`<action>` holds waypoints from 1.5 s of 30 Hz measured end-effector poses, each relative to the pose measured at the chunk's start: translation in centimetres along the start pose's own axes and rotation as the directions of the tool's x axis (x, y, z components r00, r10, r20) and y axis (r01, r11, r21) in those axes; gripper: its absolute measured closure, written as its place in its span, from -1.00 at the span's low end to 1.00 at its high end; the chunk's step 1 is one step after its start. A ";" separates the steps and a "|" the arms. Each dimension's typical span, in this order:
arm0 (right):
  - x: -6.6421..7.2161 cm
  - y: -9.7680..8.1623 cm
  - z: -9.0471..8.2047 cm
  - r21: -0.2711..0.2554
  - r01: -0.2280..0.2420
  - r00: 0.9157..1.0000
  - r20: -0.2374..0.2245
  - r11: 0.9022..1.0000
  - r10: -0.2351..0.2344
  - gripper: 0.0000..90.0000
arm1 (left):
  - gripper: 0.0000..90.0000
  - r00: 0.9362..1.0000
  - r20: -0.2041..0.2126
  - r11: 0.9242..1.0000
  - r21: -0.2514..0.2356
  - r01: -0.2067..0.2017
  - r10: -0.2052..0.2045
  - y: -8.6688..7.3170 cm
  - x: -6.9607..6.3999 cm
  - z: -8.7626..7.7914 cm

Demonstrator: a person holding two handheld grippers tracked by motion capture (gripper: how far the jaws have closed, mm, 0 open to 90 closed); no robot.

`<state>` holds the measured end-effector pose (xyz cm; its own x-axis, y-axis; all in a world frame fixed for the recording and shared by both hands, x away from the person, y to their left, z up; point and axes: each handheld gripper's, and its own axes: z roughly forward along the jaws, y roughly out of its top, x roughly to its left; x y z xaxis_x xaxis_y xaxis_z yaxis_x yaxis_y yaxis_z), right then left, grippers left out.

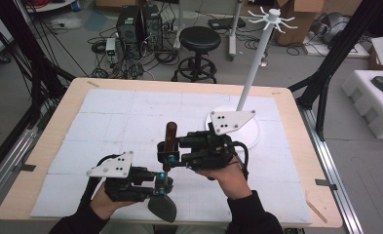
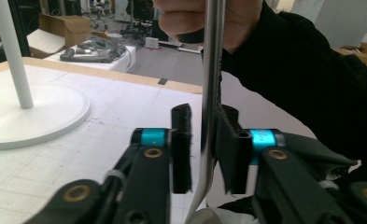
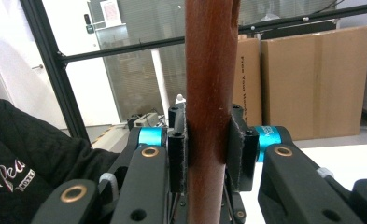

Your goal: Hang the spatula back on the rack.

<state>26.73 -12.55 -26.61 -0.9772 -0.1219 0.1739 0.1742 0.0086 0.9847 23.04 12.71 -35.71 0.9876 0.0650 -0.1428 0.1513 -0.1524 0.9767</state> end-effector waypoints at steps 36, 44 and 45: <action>0.9 -0.9 0.3 0.003 0.004 0.950 0.313 1.000 -0.005 0.62 | 0.81 0.970 -0.243 0.999 -0.033 0.007 -0.015 0.4 -0.1 0.1; 0.3 0.6 -1.9 -0.004 0.012 0.932 0.363 1.000 -0.009 0.62 | 0.16 0.935 -0.350 0.996 -0.085 0.025 -0.054 -0.2 0.9 -2.7; 0.1 0.9 -2.3 0.001 0.014 0.926 0.378 1.000 -0.014 0.62 | 0.11 0.930 -0.364 0.996 -0.092 0.019 -0.051 -0.3 1.1 -3.1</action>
<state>27.03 -14.86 -25.72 -0.9530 0.2618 0.1525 0.1601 0.0078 0.9871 23.94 15.85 -35.65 0.8956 0.4271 -0.1246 0.1654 -0.0596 0.9844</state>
